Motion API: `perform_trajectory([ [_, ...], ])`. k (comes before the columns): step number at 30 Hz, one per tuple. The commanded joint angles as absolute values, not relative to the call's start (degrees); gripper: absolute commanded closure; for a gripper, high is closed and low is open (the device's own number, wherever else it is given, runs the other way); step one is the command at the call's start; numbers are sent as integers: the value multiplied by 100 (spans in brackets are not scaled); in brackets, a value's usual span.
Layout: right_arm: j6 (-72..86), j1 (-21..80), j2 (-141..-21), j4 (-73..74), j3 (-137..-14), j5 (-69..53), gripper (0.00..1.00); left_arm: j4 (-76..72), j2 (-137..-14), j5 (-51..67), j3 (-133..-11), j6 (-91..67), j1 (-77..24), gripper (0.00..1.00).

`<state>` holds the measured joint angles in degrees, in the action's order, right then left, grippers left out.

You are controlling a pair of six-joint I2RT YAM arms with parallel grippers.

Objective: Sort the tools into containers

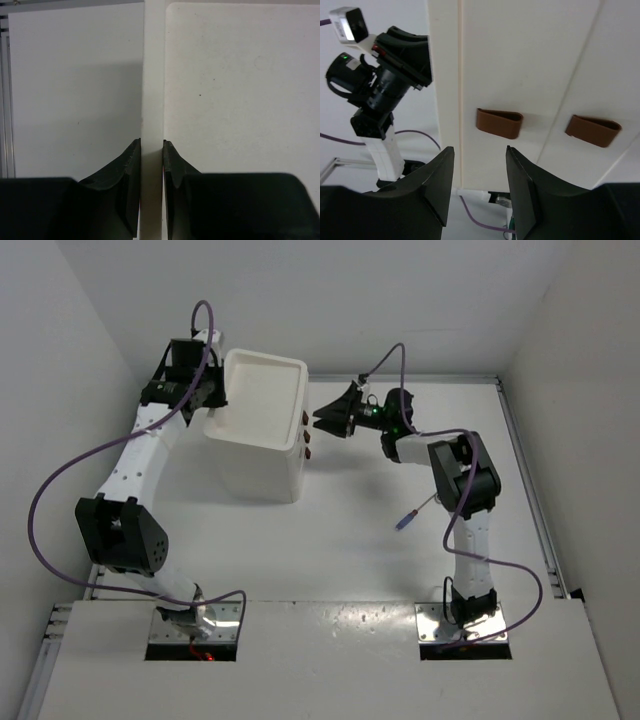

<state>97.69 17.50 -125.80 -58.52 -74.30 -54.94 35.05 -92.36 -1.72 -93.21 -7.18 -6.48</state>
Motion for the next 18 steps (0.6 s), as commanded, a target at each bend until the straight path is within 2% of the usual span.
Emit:
perform_trajectory([
  [1,10125,1775,-12612,-6724,-7901,-5537,54,4236,-9264,176,-9062,-1037,-650,100],
  [18,10529,1881,-13104,-6882,-7971,-5379,55,4236,-9316,352,-9062,-1037,-650,100],
])
